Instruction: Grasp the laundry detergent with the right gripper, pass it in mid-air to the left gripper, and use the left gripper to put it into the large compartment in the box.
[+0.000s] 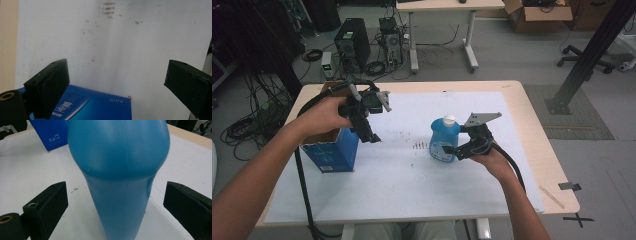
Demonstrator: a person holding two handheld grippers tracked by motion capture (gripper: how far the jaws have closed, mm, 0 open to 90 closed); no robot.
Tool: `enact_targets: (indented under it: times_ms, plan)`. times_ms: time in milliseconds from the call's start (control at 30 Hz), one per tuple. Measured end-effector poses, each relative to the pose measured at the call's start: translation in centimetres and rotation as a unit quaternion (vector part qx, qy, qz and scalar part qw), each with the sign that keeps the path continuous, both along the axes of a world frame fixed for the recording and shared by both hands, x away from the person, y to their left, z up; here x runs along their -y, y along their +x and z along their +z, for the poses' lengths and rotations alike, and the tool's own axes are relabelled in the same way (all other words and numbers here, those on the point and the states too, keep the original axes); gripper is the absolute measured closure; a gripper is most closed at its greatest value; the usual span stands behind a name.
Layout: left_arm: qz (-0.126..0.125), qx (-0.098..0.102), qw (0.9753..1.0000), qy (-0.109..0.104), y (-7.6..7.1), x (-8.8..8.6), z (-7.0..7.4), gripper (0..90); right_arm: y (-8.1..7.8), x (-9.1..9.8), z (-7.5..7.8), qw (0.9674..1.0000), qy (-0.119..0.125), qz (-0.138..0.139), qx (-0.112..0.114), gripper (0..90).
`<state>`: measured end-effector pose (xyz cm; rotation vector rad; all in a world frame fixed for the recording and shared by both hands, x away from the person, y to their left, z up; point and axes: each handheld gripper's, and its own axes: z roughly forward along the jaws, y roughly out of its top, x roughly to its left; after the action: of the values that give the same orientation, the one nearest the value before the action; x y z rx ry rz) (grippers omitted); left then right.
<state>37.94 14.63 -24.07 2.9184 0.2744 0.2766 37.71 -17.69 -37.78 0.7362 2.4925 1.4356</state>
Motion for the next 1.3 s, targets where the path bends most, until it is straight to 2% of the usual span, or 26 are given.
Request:
enact_targets:
  times_ms: [567, 900, 1067, 1167, 1300]
  plan:
    - [-0.003, 0.001, 1.0000, 0.002, -0.1, 0.0, 0.1, 6.0, 0.4, -0.5, -1.3, 0.9996, 0.023, -0.014, 0.002, 7.3]
    - [-0.001, 0.001, 1.0000, 0.001, -0.1, -0.1, 0.0, 6.1, 0.6, -1.0, -1.6, 0.9994, 0.034, -0.010, 0.003, 13.8]
    - [0.001, 0.000, 1.0000, -0.002, -0.1, -0.1, 0.0, 6.1, 0.7, -1.0, -1.5, 0.9991, 0.040, -0.009, 0.005, 19.7]
    - [-0.002, 0.000, 1.0000, 0.002, 0.0, -0.1, 0.0, 6.2, 0.8, -1.1, -1.5, 0.9993, 0.037, -0.009, 0.006, 20.6]
    - [0.003, 0.001, 1.0000, -0.003, 0.0, -0.2, 0.0, 6.1, 0.8, -1.0, -1.5, 0.9993, 0.036, -0.005, 0.005, 24.7]
